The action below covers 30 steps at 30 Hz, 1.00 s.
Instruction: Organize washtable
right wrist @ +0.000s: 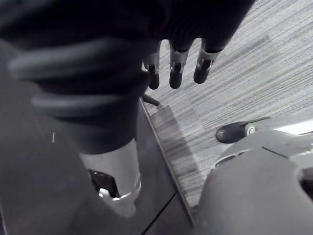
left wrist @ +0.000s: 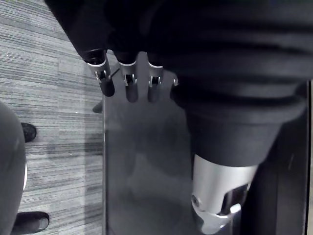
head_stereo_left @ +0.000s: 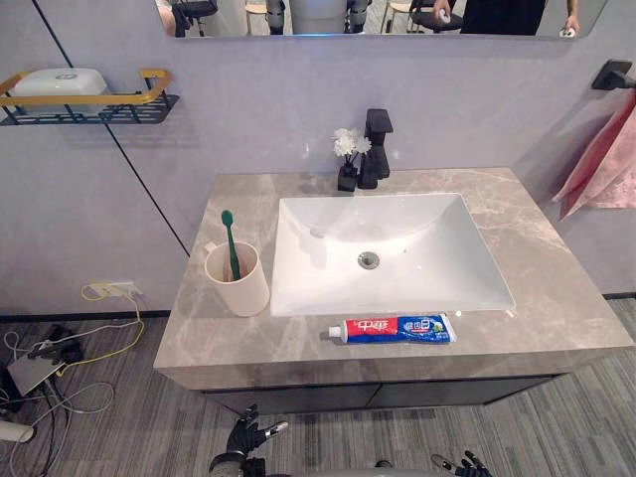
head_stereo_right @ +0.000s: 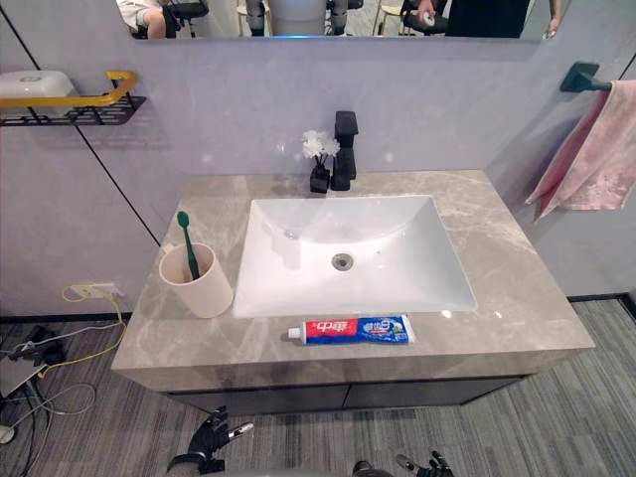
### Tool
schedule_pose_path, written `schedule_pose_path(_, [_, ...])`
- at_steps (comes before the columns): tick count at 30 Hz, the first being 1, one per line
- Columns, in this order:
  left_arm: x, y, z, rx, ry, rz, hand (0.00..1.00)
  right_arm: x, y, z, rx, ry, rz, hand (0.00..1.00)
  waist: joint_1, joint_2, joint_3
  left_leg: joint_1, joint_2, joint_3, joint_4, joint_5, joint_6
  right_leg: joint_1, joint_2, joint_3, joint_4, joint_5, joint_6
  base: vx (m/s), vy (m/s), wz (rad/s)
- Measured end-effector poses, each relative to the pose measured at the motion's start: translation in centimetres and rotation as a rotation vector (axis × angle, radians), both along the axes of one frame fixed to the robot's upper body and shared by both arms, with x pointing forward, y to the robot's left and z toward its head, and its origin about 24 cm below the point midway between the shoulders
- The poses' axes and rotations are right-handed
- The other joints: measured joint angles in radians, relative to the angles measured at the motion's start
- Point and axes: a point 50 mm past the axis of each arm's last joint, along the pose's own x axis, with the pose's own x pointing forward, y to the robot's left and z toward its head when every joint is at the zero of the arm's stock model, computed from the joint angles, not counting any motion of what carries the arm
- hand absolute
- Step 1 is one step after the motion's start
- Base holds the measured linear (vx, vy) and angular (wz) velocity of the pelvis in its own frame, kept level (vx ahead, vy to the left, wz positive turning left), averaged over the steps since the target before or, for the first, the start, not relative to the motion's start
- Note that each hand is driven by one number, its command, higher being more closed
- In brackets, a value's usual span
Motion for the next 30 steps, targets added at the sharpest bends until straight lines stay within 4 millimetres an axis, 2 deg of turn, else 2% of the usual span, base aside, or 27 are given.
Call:
schedule_pose_path(4, [-0.1,4.3,0.9,0.096,-0.015,0.080,0.00,0.9,-1.6,0.6,-0.054,-0.024,0.022,0.00,0.001,0.006,0.004,-0.010,0.000,-0.008,0.013,0.000,0.000,0.001,-0.003,-0.006,0.007,-0.002,0.001,-0.07,-0.025,0.06])
schedule_pose_path(6, [0.3,7.3,2.1,0.164,-0.062,0.139,0.00,1.4,-3.1,1.4,-0.109,-0.044,0.050,0.00,-0.001,0.011,0.007,-0.018,-0.001,-0.025,0.016,0.000,0.000,0.000,-0.006,-0.027,0.016,-0.006,0.003,-0.12,-0.035,0.21])
schedule_pose_path(9, [0.3,10.2,3.5,0.238,-0.100,0.201,0.00,1.3,-4.6,2.0,-0.165,-0.046,0.068,0.00,0.005,0.013,0.007,-0.023,0.000,-0.028,0.015,-0.001,0.000,0.000,-0.005,-0.034,0.016,-0.006,0.003,-0.09,-0.023,0.09])
schedule_pose_path(13, [0.8,12.5,5.5,0.306,-0.187,0.273,0.00,1.6,-5.2,2.5,-0.206,-0.058,0.106,0.00,0.004,0.012,0.006,-0.034,0.000,-0.040,0.015,-0.002,-0.003,-0.002,-0.005,-0.049,0.014,-0.007,0.002,-0.02,-0.015,0.10])
schedule_pose_path(16, [2.7,14.5,9.3,0.400,-0.362,0.329,0.00,1.3,-5.1,2.5,-0.202,-0.051,0.111,0.00,0.023,0.013,0.005,-0.039,0.001,-0.048,0.014,0.001,-0.001,-0.002,-0.005,-0.057,0.014,-0.009,0.001,0.04,-0.007,0.09])
schedule_pose_path(19, [5.2,15.4,15.6,0.509,-0.655,0.354,0.00,0.9,-5.0,2.4,-0.199,-0.038,0.135,0.00,0.032,0.023,-0.006,-0.040,-0.004,-0.065,0.014,0.005,0.000,0.003,-0.009,-0.077,0.013,-0.013,0.004,0.06,0.006,0.14])
schedule_pose_path(20, [5.6,15.3,16.7,0.523,-0.708,0.360,0.00,1.0,-5.0,2.4,-0.199,-0.043,0.137,0.00,0.031,0.027,-0.008,-0.040,-0.005,-0.070,0.014,0.005,0.000,0.004,-0.010,-0.082,0.013,-0.013,0.004,0.05,0.014,0.17])
schedule_pose_path(21, [6.2,15.1,18.9,0.557,-0.810,0.356,0.00,1.3,-4.9,2.5,-0.200,-0.055,0.141,0.00,0.030,0.034,-0.009,-0.038,-0.007,-0.079,0.015,0.005,0.000,0.006,-0.012,-0.086,0.013,-0.013,0.004,0.04,0.014,0.11])
schedule_pose_path(22, [6.5,14.8,19.9,0.568,-0.858,0.350,0.00,1.3,-4.9,2.6,-0.200,-0.059,0.142,0.00,0.030,0.037,-0.011,-0.037,-0.008,-0.080,0.016,0.005,0.000,0.006,-0.012,-0.088,0.013,-0.013,0.004,0.05,0.019,0.13])
schedule_pose_path(24, [7.8,13.5,23.9,0.608,-1.061,0.322,0.00,1.4,-4.4,2.4,-0.187,-0.059,0.144,0.00,0.031,0.044,-0.017,-0.036,-0.010,-0.089,0.023,0.006,-0.001,0.018,-0.015,-0.110,0.013,-0.013,0.004,0.02,0.008,0.21])
schedule_pose_path(25, [8.0,13.0,24.9,0.618,-1.110,0.309,0.00,1.3,-4.3,2.3,-0.182,-0.058,0.144,0.00,0.030,0.044,-0.019,-0.037,-0.010,-0.092,0.027,0.006,-0.001,0.020,-0.015,-0.113,0.013,-0.013,0.003,-0.01,-0.003,0.17])
schedule_pose_path(27, [8.5,9.7,28.7,0.660,-1.303,0.192,0.00,1.3,-3.8,2.1,-0.167,-0.055,0.148,0.00,0.033,0.044,-0.019,-0.037,-0.012,-0.104,0.031,0.006,-0.001,0.026,-0.018,-0.113,0.013,-0.014,0.003,-0.04,-0.010,0.10])
schedule_pose_path(29, [8.4,7.1,30.8,0.680,-1.430,0.092,0.00,1.2,-3.5,1.9,-0.157,-0.050,0.160,0.00,0.030,0.045,-0.019,-0.035,-0.014,-0.109,0.032,0.006,-0.001,0.030,-0.020,-0.116,0.013,-0.014,0.003,-0.08,-0.009,0.07])
schedule_pose_path(30, [8.2,4.7,32.3,0.687,-1.528,-0.007,0.00,1.2,-3.2,1.8,-0.139,-0.051,0.169,0.00,0.028,0.047,-0.017,-0.033,-0.017,-0.109,0.032,0.006,-0.001,0.038,-0.023,-0.116,0.013,-0.015,0.003,-0.11,-0.006,0.00])
